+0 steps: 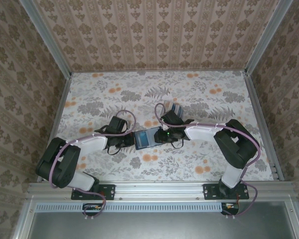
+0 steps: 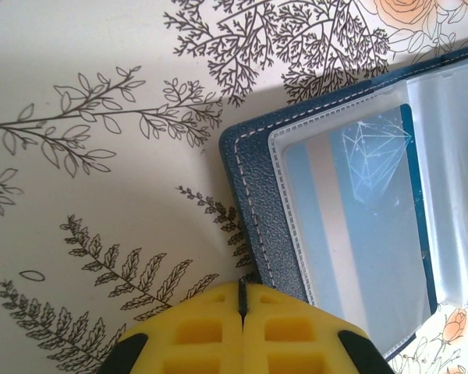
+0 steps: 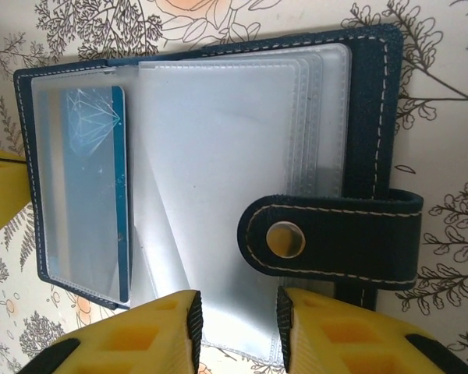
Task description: Put the credit cards into the card holder
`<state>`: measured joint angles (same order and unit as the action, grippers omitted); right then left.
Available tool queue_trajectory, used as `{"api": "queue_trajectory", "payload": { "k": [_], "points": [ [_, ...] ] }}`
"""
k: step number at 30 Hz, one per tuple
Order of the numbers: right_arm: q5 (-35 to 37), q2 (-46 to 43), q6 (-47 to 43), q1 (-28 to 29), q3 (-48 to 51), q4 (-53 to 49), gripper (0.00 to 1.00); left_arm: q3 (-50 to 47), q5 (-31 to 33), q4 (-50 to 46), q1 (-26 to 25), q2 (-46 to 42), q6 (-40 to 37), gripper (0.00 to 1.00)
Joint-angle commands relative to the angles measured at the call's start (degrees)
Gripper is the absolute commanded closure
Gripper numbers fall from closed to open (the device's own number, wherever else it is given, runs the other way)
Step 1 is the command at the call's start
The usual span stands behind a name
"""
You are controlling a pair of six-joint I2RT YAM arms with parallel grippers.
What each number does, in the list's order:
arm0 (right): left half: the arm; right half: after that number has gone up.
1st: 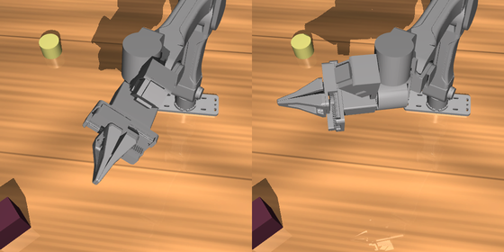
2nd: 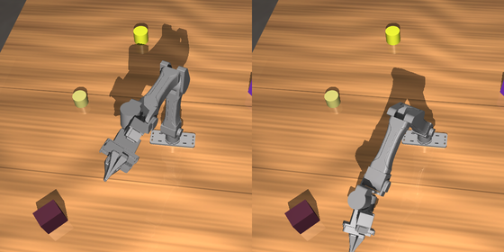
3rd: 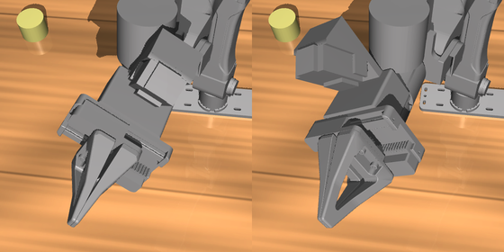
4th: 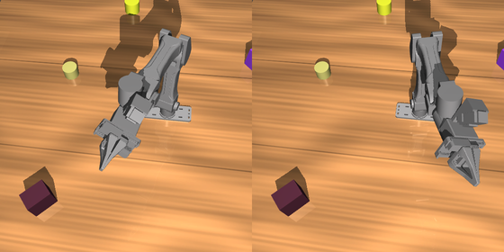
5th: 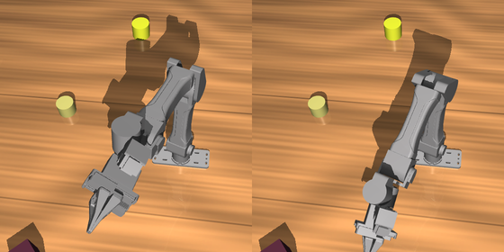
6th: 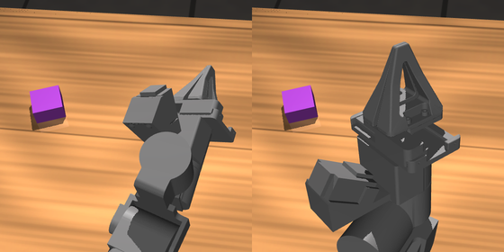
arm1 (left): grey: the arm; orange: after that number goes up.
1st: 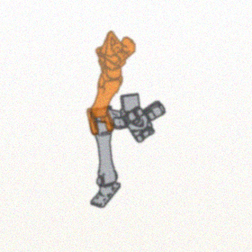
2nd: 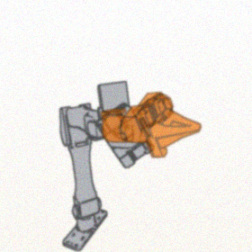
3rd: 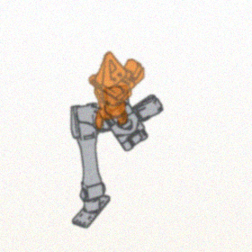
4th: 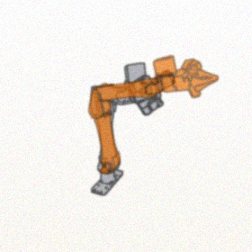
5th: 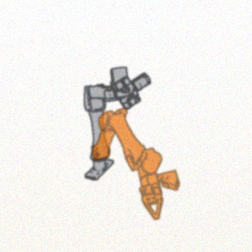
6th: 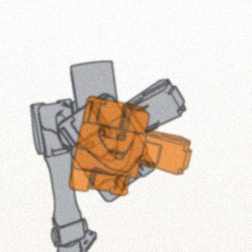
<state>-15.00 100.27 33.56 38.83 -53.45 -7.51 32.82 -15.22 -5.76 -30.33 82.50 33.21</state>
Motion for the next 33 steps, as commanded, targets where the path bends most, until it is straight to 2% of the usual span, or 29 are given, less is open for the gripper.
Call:
{"api": "queue_trajectory", "payload": {
  "k": [1,6,10,13,17,22,27,30,33],
  "points": [
    [-1.1,1.1,0.6,0.0,0.6,0.6,0.67,1.3,-0.4,-0.5,-0.3,1.3,-1.0,1.00],
    [-4.7,0.9,2.3,-0.1,1.9,5.0,0.66,1.2,-0.5,0.0,-0.6,1.4,-0.9,1.00],
    [-8.2,1.5,5.8,-0.7,3.1,9.2,0.57,1.3,-0.6,-0.2,-0.7,1.3,-0.7,1.00],
    [-10.9,2.2,8.3,-1.0,4.3,13.8,0.57,1.5,-0.5,-0.2,-0.8,1.5,-0.9,1.00],
    [-13.8,2.4,11.2,-1.4,5.7,18.8,0.61,1.6,-0.5,-0.3,-0.8,1.3,-0.9,1.00],
    [-14.8,1.6,12.0,-1.8,6.1,20.4,0.68,1.8,-0.8,-0.7,-0.8,1.6,-1.3,1.00],
    [-15.2,0.2,12.0,-2.3,6.8,21.8,0.69,1.3,-0.8,-0.3,-0.9,1.4,-1.5,1.00],
    [-15.5,0.0,12.4,-2.4,7.0,22.3,0.59,0.9,-1.0,0.1,-1.0,1.2,-1.1,1.00],
    [-15.0,0.4,12.0,-2.6,6.9,21.6,0.54,0.8,-1.0,0.1,-1.0,1.3,-1.4,1.00]
  ]
}}
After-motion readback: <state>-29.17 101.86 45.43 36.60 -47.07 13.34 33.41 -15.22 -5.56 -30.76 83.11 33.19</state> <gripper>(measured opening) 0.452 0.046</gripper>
